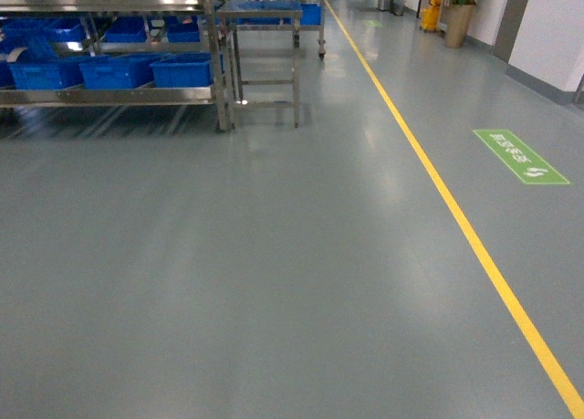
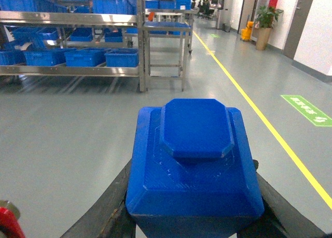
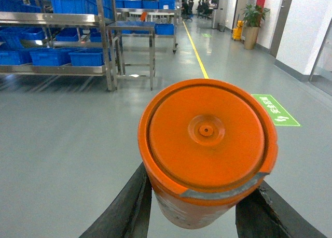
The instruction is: Sort blue parts and orange caps into right shelf containers
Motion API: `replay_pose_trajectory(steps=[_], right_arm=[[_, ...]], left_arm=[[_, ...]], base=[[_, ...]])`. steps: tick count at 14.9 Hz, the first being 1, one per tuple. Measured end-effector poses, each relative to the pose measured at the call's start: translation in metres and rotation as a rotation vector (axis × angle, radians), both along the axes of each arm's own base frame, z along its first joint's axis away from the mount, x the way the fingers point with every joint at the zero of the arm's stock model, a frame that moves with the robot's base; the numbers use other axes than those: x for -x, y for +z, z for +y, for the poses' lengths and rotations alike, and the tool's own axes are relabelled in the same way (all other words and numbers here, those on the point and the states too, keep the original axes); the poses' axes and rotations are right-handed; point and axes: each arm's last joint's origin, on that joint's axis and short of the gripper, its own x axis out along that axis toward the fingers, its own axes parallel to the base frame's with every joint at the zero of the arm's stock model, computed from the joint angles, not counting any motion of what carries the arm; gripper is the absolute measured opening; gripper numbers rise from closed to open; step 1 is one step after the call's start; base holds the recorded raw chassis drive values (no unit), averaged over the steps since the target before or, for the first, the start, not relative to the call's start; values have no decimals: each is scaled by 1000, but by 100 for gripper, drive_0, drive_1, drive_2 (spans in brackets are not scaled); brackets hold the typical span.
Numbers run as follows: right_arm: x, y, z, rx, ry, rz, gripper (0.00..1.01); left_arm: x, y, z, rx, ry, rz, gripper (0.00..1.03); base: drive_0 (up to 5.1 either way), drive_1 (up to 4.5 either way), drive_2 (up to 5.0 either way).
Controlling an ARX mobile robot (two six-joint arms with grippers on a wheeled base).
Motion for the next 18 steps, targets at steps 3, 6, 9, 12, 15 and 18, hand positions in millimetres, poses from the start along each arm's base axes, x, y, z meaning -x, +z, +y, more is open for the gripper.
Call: replay_pose_trajectory(steps=[3,6,9,12,15,18], right_arm=[[0,0,0,0,0,4,40],[0,0,0,0,0,3,40],[0,0,0,0,1,4,40],[0,0,0,0,1,2,40],[0,0,0,0,1,5,40],[0,-1,0,0,1,5,40]], left_arm=[[0,0,0,0,0,3,43],[0,0,0,0,1,2,43],[0,0,0,0,3,3,43],[0,0,0,0,2,2,43],[0,0,0,0,2,2,43],[0,0,0,0,2,1,43]], base=[[-99,304,-503],[122,532,-289],[10,421,-400],[-4,412,-420],[-1,417,-419],[11,429,-407]])
